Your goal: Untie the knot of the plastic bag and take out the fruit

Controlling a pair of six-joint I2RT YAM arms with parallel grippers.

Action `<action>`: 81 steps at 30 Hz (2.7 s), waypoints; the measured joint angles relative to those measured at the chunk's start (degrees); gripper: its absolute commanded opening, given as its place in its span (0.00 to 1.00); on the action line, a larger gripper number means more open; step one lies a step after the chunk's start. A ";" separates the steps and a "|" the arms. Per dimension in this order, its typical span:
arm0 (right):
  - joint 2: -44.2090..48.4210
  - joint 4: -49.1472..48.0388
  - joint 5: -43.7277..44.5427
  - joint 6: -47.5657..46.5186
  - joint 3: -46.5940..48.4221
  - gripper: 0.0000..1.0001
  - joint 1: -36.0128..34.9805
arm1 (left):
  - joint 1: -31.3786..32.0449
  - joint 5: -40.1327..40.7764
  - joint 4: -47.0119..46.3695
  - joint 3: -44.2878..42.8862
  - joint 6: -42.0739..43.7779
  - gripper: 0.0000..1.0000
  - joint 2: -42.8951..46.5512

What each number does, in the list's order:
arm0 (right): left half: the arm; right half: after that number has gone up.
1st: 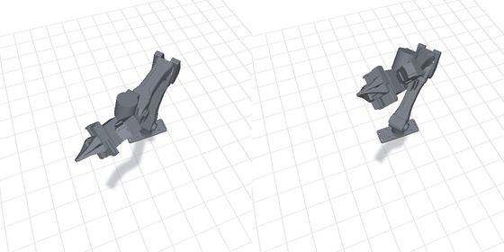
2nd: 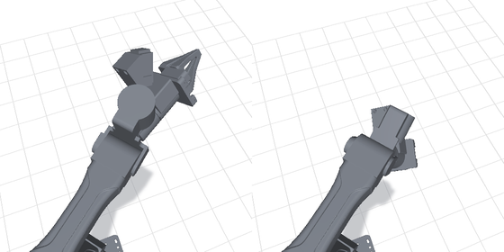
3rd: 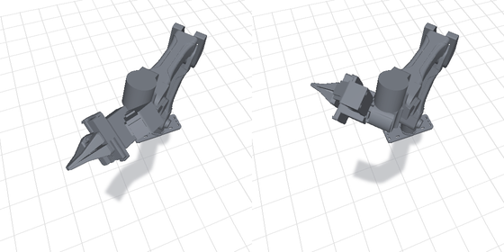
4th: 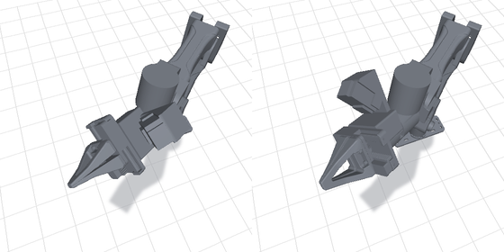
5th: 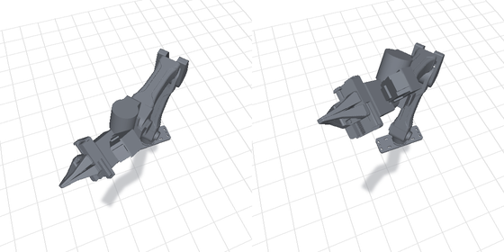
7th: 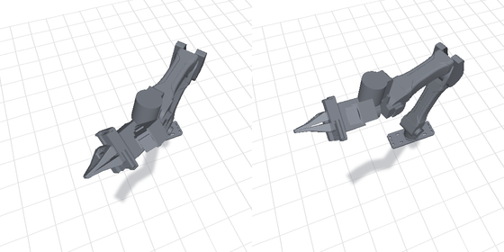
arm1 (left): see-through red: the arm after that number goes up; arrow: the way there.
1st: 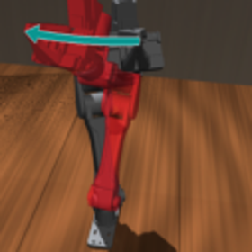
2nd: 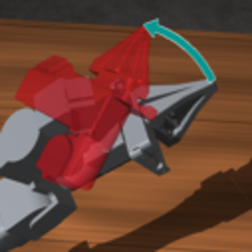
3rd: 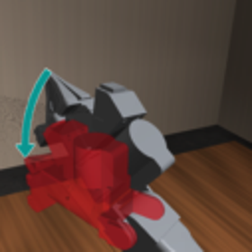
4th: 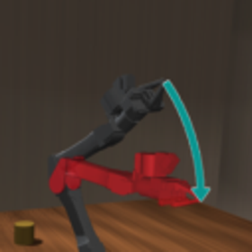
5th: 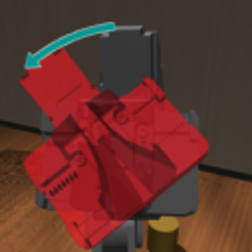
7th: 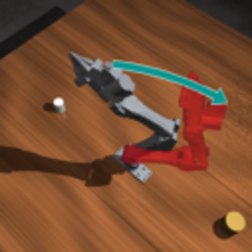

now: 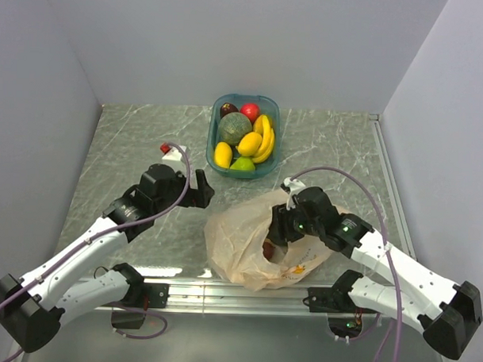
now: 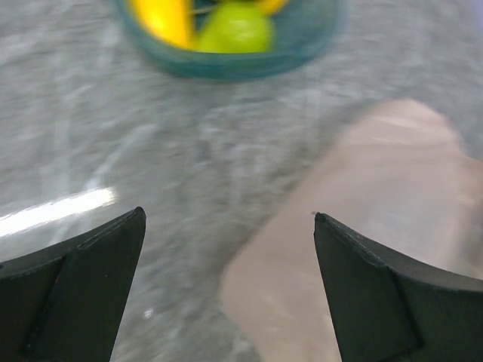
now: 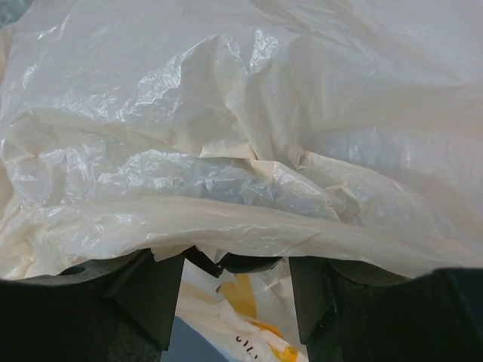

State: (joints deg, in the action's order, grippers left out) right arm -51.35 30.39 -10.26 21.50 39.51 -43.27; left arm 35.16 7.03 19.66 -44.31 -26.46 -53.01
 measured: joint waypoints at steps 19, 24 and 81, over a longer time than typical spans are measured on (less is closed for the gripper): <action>-8.81 -7.28 -0.68 -3.02 0.00 0.02 0.00 | 23.76 -4.31 -8.41 -7.30 -0.59 0.71 -17.20; -8.76 -7.39 -0.81 -3.10 0.00 0.02 0.00 | 25.16 -2.64 -8.76 -8.41 -1.62 0.15 -19.89; -66.29 -15.72 19.39 -8.31 55.06 0.82 2.91 | 25.31 17.14 1.27 0.98 -12.41 0.00 -11.04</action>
State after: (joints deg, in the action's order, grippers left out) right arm -117.64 14.68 9.13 13.19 94.56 -40.36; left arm 60.47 24.16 20.93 -43.33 -38.87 -64.05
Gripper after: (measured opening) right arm 0.792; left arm 0.012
